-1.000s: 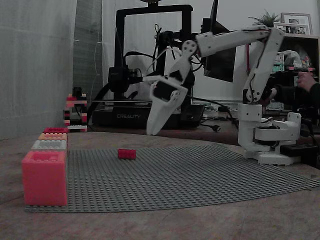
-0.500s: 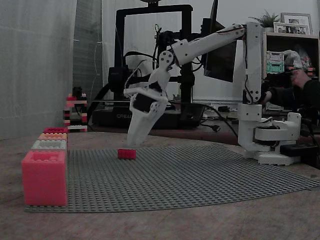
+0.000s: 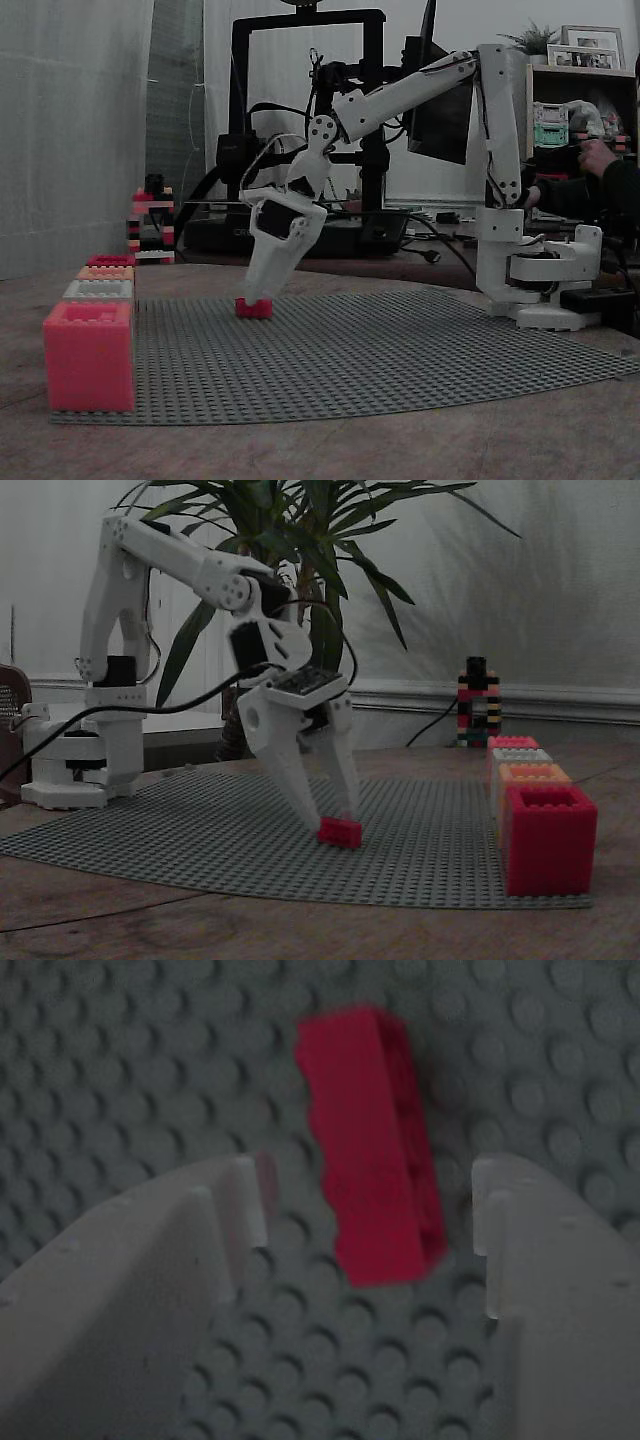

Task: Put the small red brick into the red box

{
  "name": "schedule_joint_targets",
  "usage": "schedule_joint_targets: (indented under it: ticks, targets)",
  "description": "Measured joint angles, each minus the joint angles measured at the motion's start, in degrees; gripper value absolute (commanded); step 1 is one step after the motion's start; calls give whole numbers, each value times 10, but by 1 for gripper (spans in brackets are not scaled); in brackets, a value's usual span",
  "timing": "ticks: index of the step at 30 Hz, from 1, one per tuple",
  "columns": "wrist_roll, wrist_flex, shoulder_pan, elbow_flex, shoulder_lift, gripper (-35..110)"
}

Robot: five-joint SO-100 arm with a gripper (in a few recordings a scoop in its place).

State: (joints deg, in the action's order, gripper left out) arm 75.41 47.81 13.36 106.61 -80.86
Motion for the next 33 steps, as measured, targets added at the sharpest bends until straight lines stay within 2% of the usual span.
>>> schedule_joint_targets:
  ticks: [5, 9, 17, 21, 26, 33]
  targets:
    - [-8, -4, 0, 1, 9, 15]
    - [-12, -18, -3, 1, 18, 0]
    - [-79, -57, -5, -5, 23, 0]
    - [-196, -106, -5, -55, 26, 0]
    - [-401, -132, 3, -184, 72, 0]
    - [-597, -46, 23, -427, 200, 0]
